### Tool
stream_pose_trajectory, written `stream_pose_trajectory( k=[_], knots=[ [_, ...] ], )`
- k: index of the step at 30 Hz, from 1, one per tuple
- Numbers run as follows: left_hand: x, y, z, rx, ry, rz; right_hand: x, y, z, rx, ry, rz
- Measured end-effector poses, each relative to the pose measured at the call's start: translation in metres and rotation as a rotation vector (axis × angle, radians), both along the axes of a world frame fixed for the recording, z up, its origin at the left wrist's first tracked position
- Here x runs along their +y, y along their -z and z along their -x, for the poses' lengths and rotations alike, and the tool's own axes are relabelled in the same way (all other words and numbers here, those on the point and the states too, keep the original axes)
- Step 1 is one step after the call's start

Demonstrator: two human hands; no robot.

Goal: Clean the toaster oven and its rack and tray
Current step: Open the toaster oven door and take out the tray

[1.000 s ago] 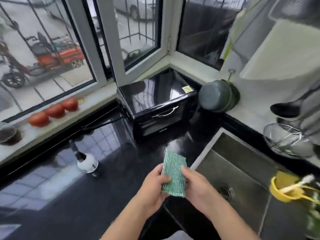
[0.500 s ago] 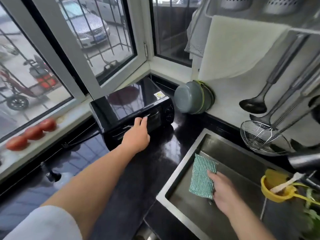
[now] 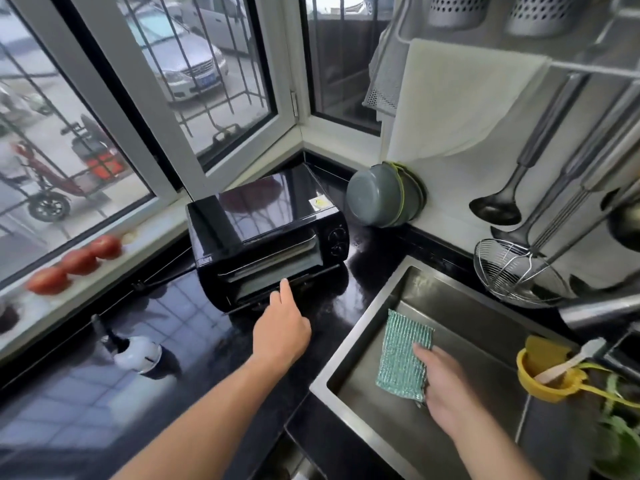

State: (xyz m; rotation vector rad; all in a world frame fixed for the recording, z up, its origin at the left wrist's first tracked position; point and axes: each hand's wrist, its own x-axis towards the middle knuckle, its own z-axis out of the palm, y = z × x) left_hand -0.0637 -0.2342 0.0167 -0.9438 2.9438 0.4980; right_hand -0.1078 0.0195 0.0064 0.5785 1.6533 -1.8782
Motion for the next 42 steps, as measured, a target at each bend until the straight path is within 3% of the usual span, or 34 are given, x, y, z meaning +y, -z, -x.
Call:
stream_pose_trajectory(
  k=[6, 12, 15, 26, 33, 38, 42],
  knots=[
    [0.028, 0.042, -0.080, -0.151, 0.028, 0.031, 0.000, 0.006, -0.019, -0.010, -0.048, -0.004],
    [0.041, 0.064, -0.118, -0.221, -0.018, -0.219, -0.003, 0.008, -0.035, -0.020, -0.125, -0.025],
    [0.036, 0.063, -0.120, -0.327, 0.036, -0.236, -0.005, 0.007, -0.036, -0.012, -0.124, -0.034],
    [0.017, 0.054, -0.108, -0.587, 0.135, -0.070, -0.016, 0.002, -0.048, -0.011, -0.114, -0.079],
    [-0.019, 0.045, -0.083, -0.544, 0.448, 0.457, -0.030, -0.013, -0.055, 0.010, -0.125, -0.104],
    [-0.040, 0.062, -0.093, -0.467, 0.622, 0.520, -0.030, -0.014, -0.062, 0.019, -0.107, -0.163],
    [-0.063, 0.079, -0.105, -0.426, 0.629, 0.486, -0.038, -0.012, -0.069, 0.009, -0.082, -0.175]
  ],
)
